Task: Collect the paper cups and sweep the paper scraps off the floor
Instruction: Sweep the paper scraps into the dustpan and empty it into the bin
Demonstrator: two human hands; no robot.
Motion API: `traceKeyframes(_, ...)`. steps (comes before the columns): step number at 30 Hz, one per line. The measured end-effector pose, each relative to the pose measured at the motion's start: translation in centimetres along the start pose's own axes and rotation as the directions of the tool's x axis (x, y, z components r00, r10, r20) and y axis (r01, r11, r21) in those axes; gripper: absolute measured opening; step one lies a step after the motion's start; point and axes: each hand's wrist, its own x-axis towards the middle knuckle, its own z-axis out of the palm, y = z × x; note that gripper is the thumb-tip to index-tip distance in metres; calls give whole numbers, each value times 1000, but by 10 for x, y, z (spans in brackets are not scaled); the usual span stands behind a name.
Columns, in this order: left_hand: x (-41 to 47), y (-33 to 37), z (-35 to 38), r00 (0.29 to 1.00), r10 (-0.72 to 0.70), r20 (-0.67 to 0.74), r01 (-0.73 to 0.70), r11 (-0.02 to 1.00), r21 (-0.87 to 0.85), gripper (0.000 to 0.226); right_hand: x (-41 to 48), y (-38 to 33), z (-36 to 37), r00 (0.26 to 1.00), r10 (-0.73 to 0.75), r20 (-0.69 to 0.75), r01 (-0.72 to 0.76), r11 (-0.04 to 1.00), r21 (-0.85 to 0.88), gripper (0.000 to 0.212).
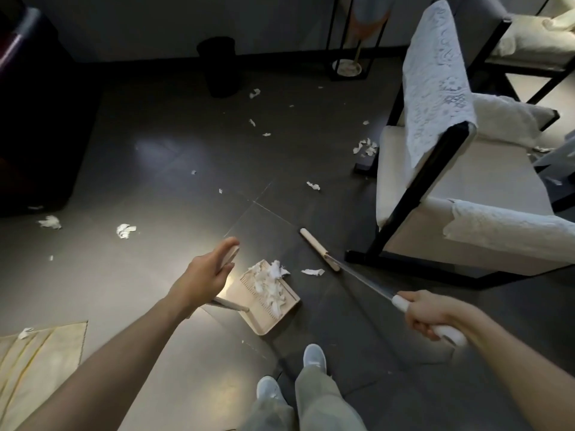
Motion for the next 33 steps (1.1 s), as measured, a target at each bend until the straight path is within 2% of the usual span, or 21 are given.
traceKeyframes(4, -4, -1, 4, 999, -32, 14, 32, 999, 36, 43, 17, -33, 45, 997, 23, 68, -30, 995, 91, 43)
traceKeyframes(8, -5, -8, 9, 998, -33, -50, 36, 998, 59, 44, 15, -63, 77, 990, -27, 139, 27, 1000, 3, 49)
traceKeyframes(11, -2, -11, 8, 997, -19, -73, 24, 997, 77, 45, 7, -79, 85, 973, -6, 229, -16, 995, 94, 63)
traceKeyframes(16, 3, -15, 0, 990, -50, -131, 58, 997, 55, 48, -17, -103, 60, 959, -24, 284, -27, 984, 174, 56)
traceKeyframes(21, 15, -21, -26, 960, -114, -255, 117, 993, -6, 44, -35, -128, 21, 972, -91, 215, 40, 972, 231, 66)
traceKeyframes(26, 60, -21, -59, 916, -146, -374, 152, 988, -14, 41, -20, -177, -39, 973, -165, 159, 108, 942, 317, 43)
traceKeyframes(30, 121, -24, -87, 888, -112, -446, 123, 992, -4, 38, 23, -229, -69, 973, -232, 22, 207, 906, 370, 65)
traceKeyframes(33, 178, -25, -111, 865, -100, -492, 113, 994, -3, 40, 58, -269, -81, 942, -325, -79, 333, 891, 309, 64)
